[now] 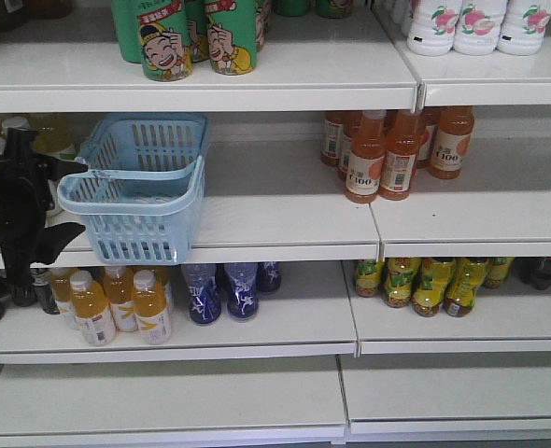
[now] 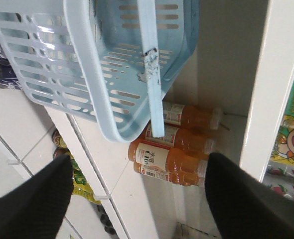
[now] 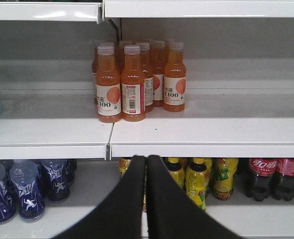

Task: Place coke in basket with both arms
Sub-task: 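Close the left gripper on the light-blue basket handle, then lift the basket off the shelf with the left gripper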

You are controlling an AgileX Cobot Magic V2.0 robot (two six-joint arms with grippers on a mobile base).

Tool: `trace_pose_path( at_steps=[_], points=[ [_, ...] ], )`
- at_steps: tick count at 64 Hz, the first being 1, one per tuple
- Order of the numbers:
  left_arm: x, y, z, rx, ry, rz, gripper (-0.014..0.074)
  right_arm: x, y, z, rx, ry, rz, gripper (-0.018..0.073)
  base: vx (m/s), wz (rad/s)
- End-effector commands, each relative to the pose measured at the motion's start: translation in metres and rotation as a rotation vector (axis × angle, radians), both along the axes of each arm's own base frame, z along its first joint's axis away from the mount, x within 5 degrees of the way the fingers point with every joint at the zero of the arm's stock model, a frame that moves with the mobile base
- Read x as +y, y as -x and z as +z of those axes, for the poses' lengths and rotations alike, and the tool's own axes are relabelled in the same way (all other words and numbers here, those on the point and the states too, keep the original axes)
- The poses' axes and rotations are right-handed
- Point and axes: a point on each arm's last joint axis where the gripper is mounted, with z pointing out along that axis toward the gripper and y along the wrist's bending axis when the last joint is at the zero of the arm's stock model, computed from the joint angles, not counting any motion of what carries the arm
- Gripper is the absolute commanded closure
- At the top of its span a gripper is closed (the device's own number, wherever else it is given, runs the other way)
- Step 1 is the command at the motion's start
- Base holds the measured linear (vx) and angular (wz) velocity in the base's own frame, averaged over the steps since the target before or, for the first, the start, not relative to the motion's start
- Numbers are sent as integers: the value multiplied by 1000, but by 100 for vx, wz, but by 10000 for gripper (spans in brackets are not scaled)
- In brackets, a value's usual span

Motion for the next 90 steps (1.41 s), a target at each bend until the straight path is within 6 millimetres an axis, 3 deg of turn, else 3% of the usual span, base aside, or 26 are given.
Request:
trace_pose_path(
  at_steps=[1,26,72,83,90],
  points=[
    [-4,-15,18,-64,73,-15,74,0,1,4,-83,15,3,568,0,0],
    [-5,-66,15,-85,83,-34,74,0,1,4,-84,15,3,568,0,0],
    [-5,-121,0,-95,102,-33,80,0,1,4,-84,15,3,568,0,0],
    [-5,-125,-6,-89,101,-42,168,0,1,4,-84,15,3,568,0,0],
    [-7,-125,-6,-110,71,-78,320,0,1,4,-83,15,3,568,0,0]
  ],
)
